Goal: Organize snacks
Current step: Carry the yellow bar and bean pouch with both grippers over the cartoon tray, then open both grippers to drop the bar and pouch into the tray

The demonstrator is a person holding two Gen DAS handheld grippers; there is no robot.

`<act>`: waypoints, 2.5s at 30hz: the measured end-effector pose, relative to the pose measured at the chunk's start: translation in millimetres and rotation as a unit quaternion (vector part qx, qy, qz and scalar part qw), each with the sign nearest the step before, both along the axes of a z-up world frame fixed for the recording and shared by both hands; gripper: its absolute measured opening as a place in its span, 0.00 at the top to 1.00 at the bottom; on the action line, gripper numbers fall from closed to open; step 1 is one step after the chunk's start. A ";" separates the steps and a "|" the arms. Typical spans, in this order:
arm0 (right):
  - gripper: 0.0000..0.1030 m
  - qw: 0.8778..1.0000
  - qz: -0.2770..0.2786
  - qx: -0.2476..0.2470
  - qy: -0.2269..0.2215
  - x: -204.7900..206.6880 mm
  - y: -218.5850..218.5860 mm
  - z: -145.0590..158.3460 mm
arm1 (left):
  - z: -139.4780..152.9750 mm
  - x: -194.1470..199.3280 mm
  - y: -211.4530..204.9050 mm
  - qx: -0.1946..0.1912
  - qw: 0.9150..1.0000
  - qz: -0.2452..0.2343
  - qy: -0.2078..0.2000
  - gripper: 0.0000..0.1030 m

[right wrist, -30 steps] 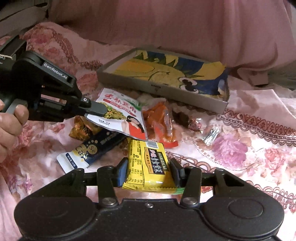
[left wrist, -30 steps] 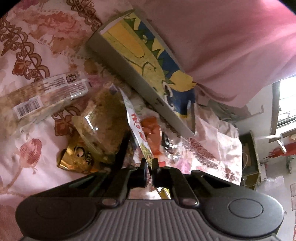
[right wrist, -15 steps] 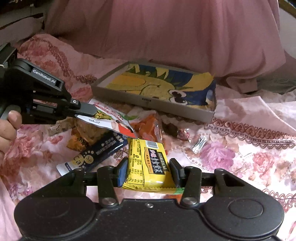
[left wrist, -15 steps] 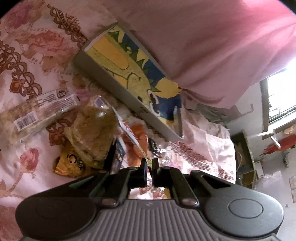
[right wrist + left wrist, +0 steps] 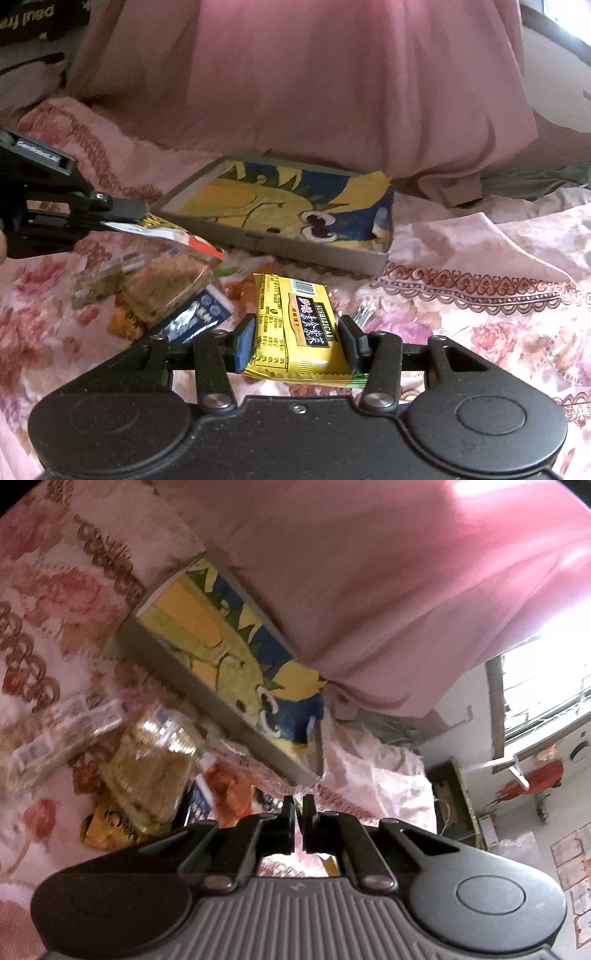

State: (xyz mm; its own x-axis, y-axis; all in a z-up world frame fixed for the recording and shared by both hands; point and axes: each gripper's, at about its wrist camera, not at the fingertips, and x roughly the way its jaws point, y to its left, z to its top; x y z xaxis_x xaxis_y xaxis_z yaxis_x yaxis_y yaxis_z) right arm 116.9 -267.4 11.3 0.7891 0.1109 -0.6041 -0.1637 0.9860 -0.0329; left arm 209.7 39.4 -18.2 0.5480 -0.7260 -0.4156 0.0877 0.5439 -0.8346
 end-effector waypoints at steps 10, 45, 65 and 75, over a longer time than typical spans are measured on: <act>0.52 0.998 0.002 0.007 -0.057 52.0 -3.0 12.9 | 57.0 43.4 -14.2 0.014 0.997 -0.005 -0.082 0.98; 0.28 0.999 -0.044 0.012 -0.011 215.7 -7.5 -64.4 | -47.7 168.6 -68.5 0.171 0.984 0.022 -0.055 0.88; 0.01 0.989 -0.105 0.051 -0.096 123.9 -29.6 14.1 | 22.8 72.7 -66.1 0.297 0.935 0.085 -0.176 0.00; 0.00 0.984 -0.093 0.055 -0.145 34.9 -15.1 50.5 | 52.9 -22.2 -76.5 0.378 0.881 0.124 -0.255 0.00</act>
